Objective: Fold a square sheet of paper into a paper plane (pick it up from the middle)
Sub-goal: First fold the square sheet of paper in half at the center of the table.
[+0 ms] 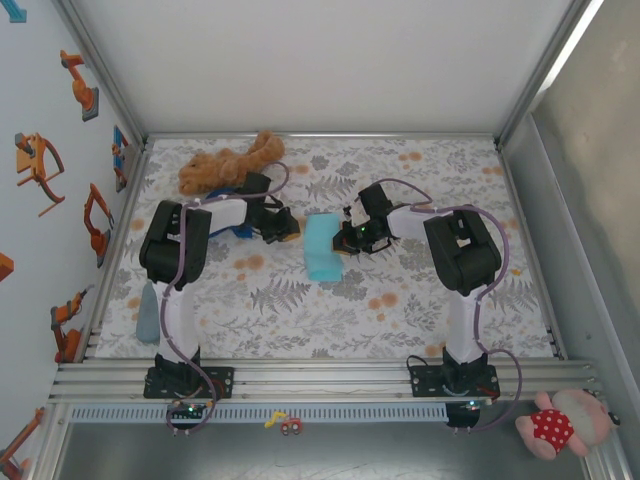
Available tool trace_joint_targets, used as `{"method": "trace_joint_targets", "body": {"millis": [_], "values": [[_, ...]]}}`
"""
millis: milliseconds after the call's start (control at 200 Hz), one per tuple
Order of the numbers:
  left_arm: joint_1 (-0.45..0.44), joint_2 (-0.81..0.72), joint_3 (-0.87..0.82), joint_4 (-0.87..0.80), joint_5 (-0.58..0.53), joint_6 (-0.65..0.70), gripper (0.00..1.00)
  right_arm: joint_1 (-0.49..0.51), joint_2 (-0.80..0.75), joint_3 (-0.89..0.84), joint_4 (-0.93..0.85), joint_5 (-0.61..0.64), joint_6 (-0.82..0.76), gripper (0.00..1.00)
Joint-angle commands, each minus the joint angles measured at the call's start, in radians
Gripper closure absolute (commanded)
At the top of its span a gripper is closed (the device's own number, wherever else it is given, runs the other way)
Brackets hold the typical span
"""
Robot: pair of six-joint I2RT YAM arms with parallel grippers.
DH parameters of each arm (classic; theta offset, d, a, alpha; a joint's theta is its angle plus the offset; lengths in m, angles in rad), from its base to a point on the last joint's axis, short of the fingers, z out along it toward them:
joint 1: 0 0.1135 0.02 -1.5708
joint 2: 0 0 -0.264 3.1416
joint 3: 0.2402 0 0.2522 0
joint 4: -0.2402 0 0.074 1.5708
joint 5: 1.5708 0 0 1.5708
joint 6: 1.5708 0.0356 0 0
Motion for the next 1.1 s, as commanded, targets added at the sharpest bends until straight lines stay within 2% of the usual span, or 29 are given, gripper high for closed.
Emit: {"method": "trace_joint_targets", "body": {"millis": [0,155,366,556,856,967,1097], "values": [[-0.015,-0.079,-0.029,0.068,0.022,0.001,0.88,-0.005,0.146,-0.105,-0.195,0.313,-0.03,1.0],[-0.067,-0.07,-0.054,0.217,0.093,-0.078,0.87,-0.005,0.148,-0.106,-0.191,0.313,-0.028,1.0],[-0.101,0.03,0.012,0.183,0.063,-0.082,0.87,-0.004,0.149,-0.106,-0.19,0.313,-0.029,1.0],[-0.077,0.083,0.044,0.176,0.018,-0.069,0.87,-0.005,0.152,-0.103,-0.191,0.321,-0.035,1.0],[-0.011,0.144,0.139,0.067,-0.107,-0.022,0.87,-0.012,0.154,-0.104,-0.195,0.334,-0.041,1.0],[-0.003,0.19,0.235,-0.057,-0.141,0.01,0.87,-0.014,0.152,-0.103,-0.199,0.338,-0.042,1.0],[0.0,0.233,0.304,-0.126,-0.166,0.033,0.87,-0.015,0.15,-0.1,-0.203,0.344,-0.041,1.0]]}}
